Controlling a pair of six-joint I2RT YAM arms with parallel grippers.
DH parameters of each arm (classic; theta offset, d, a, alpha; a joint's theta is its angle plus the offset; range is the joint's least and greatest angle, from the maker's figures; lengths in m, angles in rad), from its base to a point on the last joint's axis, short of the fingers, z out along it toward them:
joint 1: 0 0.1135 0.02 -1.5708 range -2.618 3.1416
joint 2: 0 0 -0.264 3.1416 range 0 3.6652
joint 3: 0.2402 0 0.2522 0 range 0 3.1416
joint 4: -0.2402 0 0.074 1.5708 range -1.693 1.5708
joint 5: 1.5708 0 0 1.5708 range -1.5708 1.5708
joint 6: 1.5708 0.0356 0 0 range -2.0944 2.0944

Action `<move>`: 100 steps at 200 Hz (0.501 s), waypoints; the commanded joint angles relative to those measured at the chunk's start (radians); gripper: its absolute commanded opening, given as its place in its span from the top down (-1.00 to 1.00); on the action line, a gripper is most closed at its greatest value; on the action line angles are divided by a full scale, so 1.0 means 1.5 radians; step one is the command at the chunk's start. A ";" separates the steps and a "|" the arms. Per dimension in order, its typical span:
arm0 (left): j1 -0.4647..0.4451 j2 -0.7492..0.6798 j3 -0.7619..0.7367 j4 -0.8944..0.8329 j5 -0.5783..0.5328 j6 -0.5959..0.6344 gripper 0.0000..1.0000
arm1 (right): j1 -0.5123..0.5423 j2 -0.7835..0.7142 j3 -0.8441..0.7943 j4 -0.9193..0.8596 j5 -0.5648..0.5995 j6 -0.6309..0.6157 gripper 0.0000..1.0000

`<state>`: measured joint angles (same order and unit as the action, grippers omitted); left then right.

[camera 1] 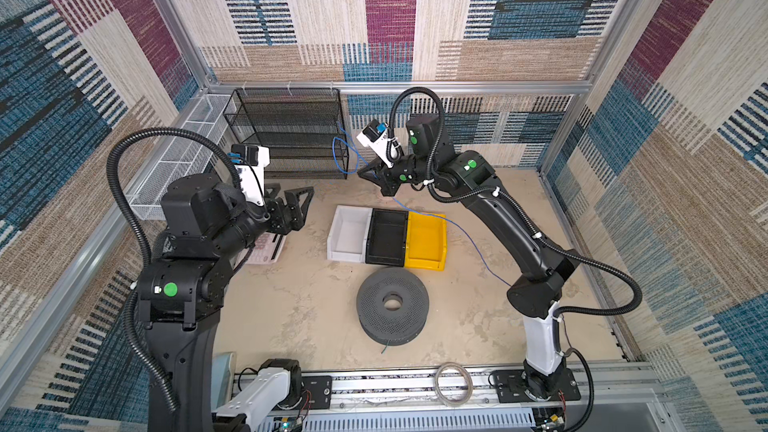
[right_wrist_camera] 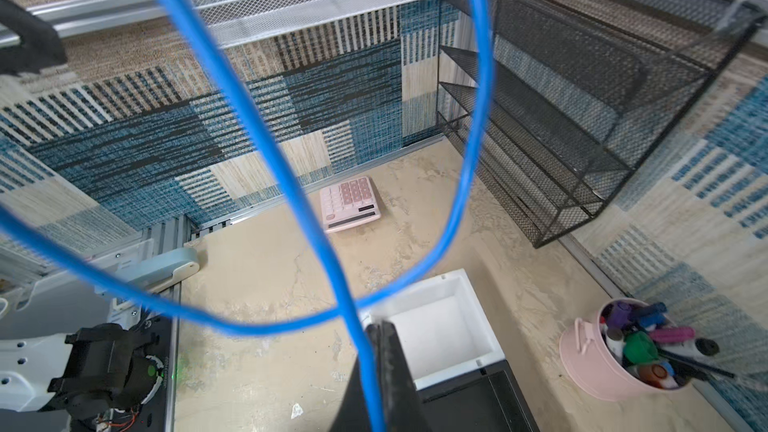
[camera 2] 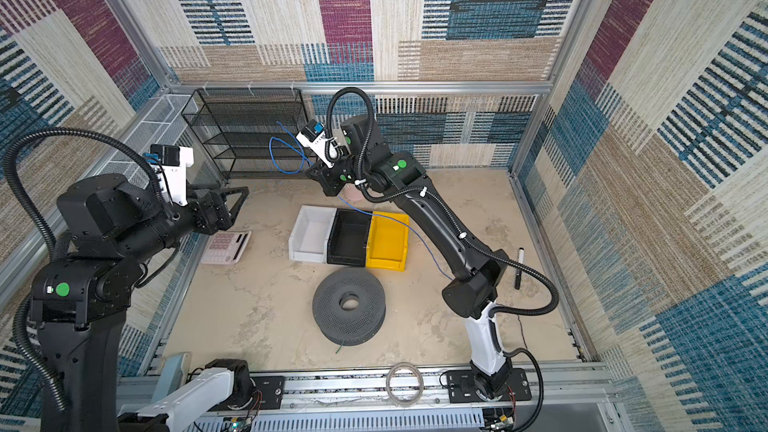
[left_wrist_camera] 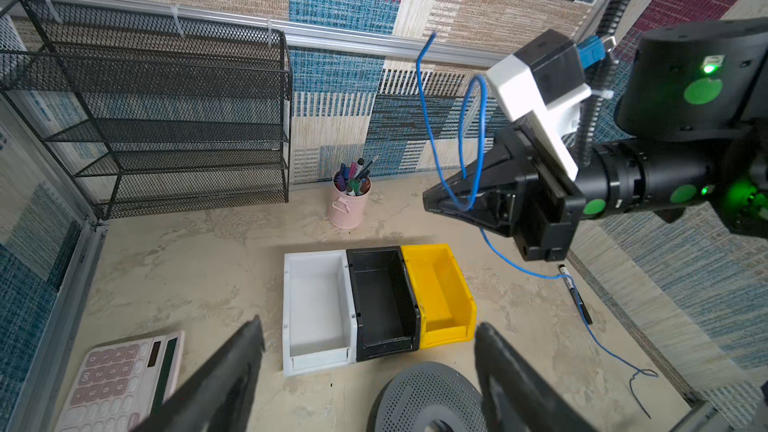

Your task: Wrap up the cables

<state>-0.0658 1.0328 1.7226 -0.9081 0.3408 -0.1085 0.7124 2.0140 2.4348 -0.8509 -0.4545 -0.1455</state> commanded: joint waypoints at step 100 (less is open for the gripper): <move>-0.180 -0.002 -0.143 0.306 0.046 -0.041 -0.58 | -0.023 0.028 0.036 -0.004 -0.175 0.252 1.00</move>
<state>-0.2996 1.0397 1.5421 -0.5964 0.5751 -0.1799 0.6785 2.0495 2.4805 -0.8654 -0.7059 0.1642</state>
